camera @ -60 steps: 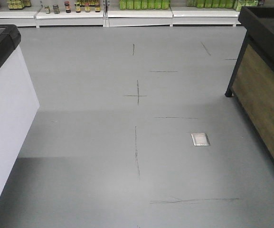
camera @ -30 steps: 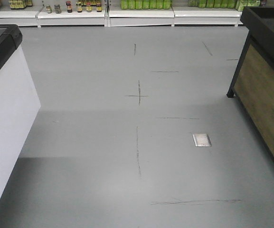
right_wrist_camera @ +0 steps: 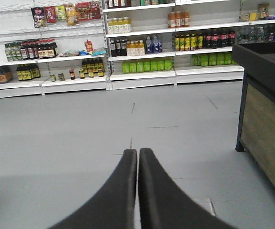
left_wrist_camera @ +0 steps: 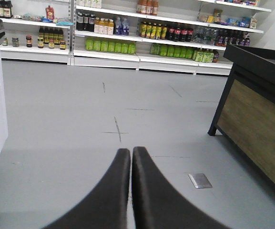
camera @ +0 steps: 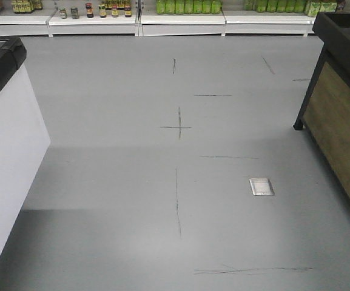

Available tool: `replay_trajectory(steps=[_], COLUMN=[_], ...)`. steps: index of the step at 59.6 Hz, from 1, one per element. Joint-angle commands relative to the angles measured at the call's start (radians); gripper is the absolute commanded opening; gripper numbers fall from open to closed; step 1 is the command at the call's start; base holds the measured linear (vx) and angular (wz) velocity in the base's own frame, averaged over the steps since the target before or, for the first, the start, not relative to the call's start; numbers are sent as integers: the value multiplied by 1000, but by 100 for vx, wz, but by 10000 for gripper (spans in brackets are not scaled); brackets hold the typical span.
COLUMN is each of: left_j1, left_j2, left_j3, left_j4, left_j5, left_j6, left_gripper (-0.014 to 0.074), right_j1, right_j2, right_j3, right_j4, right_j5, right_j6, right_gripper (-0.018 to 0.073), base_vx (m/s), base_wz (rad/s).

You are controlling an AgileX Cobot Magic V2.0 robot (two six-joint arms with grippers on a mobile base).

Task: Pick three apples into basket with both arms
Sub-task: 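Drive the base forward across the store floor toward the fruit tables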

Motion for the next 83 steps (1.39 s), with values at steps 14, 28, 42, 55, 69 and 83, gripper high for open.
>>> replay_trajectory(steps=[14, 28, 42, 55, 69, 83], left_j1=[-5, -5, -5, -5, -5, -5], left_j2=[-13, -13, -13, -13, -13, -13], left_j3=[-25, -25, -25, -25, -25, -25], left_j4=[-6, -6, -6, -6, -6, -6], left_j5=[-79, -79, -79, -79, -79, -79], left_j6=[-6, -6, -6, -6, -6, -6], left_gripper=[-6, -6, -6, -6, -6, -6], right_j1=[-7, -7, -7, -7, -7, -7], right_j2=[-13, -13, -13, -13, -13, -13], right_j3=[12, 12, 12, 12, 12, 12], right_j4=[-8, -8, -8, -8, -8, -8], right_j5=[-72, -72, -72, -72, -72, -72], right_j6=[-11, -11, -11, -11, -11, -11], right_gripper=[-5, -5, -5, -5, -5, -5], base_vx=[18, 18, 20, 22, 23, 25], base_wz=[-13, -13, 3, 7, 0, -3])
